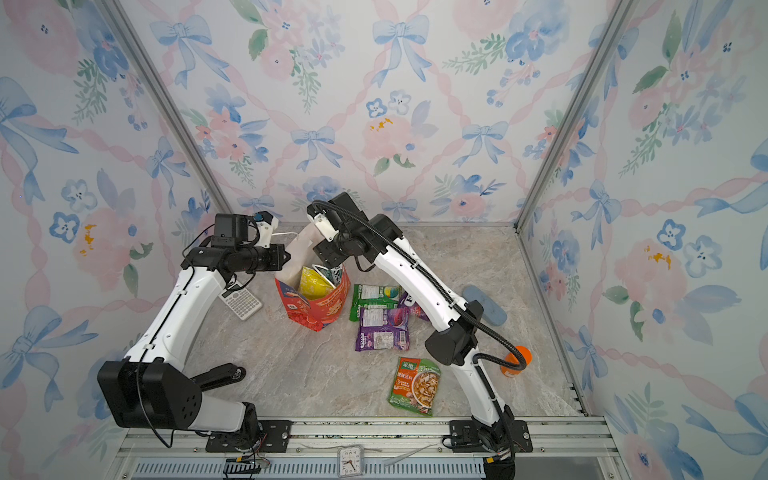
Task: Place the snacks into the paper bag
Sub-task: 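Withdraw the right gripper from the bag toward the purple packets, then lower the right gripper onto the purple packet and close it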
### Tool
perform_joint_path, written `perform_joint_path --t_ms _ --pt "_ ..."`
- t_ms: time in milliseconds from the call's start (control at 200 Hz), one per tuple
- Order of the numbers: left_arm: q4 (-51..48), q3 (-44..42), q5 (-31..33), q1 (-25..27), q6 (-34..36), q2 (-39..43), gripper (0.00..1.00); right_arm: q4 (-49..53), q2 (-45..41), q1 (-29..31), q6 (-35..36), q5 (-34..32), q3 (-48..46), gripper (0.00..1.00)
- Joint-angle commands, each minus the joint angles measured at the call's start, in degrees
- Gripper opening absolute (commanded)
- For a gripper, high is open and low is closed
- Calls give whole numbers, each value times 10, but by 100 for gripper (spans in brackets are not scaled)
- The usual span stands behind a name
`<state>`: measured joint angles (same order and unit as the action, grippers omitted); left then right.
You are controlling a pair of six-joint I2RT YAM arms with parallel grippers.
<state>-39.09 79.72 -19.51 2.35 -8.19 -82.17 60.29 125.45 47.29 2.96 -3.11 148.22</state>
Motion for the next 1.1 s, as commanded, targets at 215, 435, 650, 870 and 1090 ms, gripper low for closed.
perform_joint_path --t_ms 215,435,650,870,1090 --pt "-11 -4 1 0 -1 1 0 -270 -299 -92 -171 61 -387 94" --pt "-11 -6 -1 -2 -3 2 0 -352 -465 -155 -255 73 -682 99" --pt "-11 -10 1 -2 -3 4 0 -356 -558 -193 -316 89 -873 98" --pt "-9 -11 -2 -3 -8 2 0 -386 -555 -207 -362 149 -983 94" --pt "-9 -16 0 -2 -8 6 0 -461 -502 -208 -406 206 -1045 83"
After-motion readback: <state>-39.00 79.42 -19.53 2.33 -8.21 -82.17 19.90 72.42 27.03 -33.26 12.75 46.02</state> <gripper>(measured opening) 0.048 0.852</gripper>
